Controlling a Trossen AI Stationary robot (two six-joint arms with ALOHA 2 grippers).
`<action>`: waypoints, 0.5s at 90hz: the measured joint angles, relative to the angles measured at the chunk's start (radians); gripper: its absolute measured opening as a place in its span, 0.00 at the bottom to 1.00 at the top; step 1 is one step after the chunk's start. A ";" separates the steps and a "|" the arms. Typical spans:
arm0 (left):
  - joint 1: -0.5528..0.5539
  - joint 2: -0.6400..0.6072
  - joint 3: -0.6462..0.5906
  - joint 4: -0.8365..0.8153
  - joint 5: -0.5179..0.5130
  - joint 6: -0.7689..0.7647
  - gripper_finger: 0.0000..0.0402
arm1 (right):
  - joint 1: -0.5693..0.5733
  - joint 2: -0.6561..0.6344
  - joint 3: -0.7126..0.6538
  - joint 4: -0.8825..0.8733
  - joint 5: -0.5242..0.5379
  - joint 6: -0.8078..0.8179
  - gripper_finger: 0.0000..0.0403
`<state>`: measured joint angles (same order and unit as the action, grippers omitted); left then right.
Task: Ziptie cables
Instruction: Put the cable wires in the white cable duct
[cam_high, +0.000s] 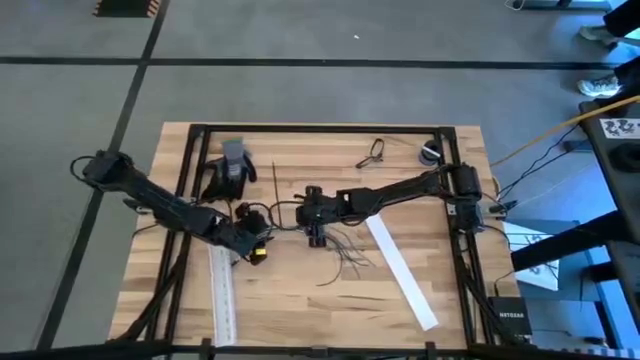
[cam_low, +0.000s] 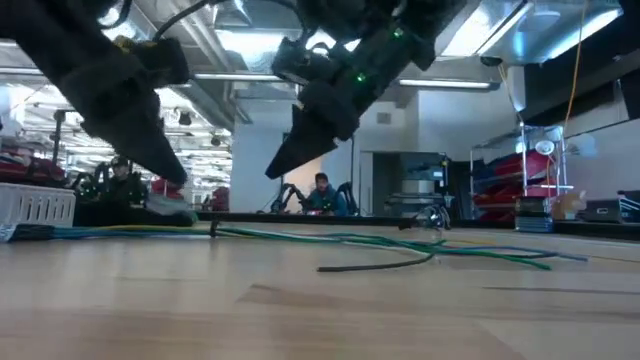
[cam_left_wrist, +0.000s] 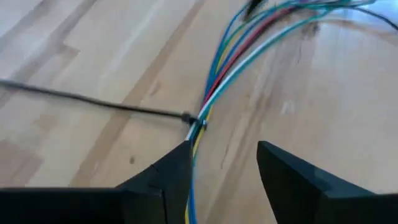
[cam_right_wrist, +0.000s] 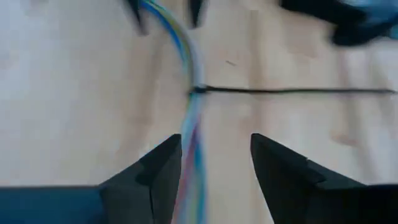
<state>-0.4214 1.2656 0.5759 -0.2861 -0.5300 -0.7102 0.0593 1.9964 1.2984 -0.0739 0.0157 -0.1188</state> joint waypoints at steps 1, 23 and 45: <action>-0.002 -0.004 0.005 -0.017 0.003 -0.008 0.41 | 0.000 0.001 -0.009 0.019 -0.009 0.004 0.45; -0.086 -0.040 0.054 -0.270 0.088 -0.310 0.41 | -0.001 0.132 -0.087 0.433 -0.042 0.065 0.45; -0.209 -0.038 0.053 -0.342 0.113 -0.625 0.41 | -0.001 0.280 -0.007 0.487 0.014 0.102 0.45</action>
<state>-0.6303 1.2274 0.6289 -0.6279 -0.4168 -1.3351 0.0582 2.2760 1.2914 0.4130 0.0298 -0.0165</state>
